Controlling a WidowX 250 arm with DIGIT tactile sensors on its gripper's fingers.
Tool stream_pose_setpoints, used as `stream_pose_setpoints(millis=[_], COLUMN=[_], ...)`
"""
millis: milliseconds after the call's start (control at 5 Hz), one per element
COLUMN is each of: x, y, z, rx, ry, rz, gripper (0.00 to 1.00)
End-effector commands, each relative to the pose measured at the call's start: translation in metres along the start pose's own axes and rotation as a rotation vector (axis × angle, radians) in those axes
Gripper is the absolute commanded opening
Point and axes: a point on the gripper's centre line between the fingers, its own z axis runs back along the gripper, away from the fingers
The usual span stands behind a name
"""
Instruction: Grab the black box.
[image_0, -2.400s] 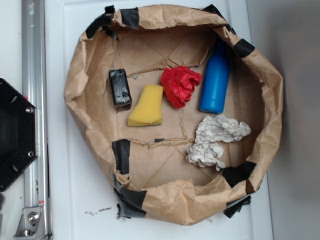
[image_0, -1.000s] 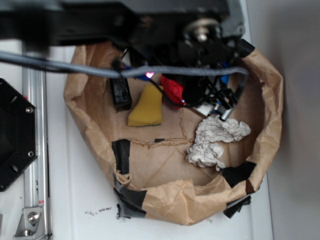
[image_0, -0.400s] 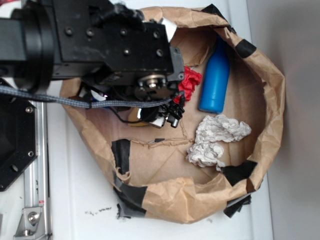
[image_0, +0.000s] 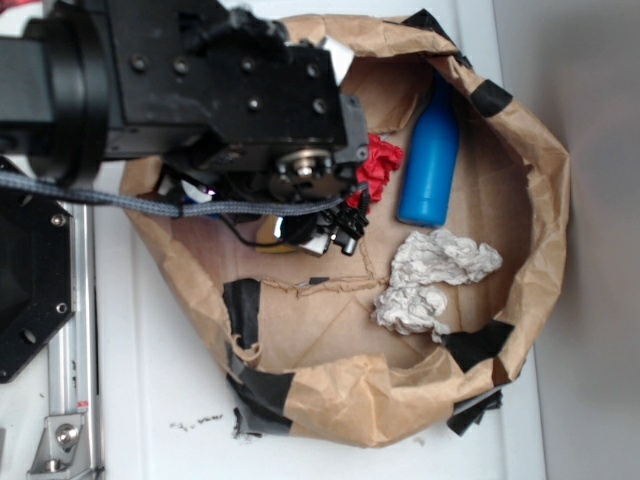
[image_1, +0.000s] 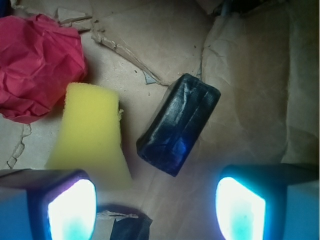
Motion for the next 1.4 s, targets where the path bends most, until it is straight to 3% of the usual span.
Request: stream_pose_setpoints(millis=[0, 400, 600, 800, 1200], x=[0.010, 0.011, 0.017, 0.019, 0.012], y=[0.018, 0.019, 0.024, 0.025, 0.007], z=[-0.005, -0.014, -0.006, -0.009, -0.047], rx=[-0.059, -0.045, -0.059, -0.005, 0.114], ry=[-0.083, -0.052, -0.066, -0.108, -0.077], rz=[0.113, 0.207, 0.231, 0.254, 0.148], gripper=[1.00, 1.00, 1.00, 1.00, 1.00])
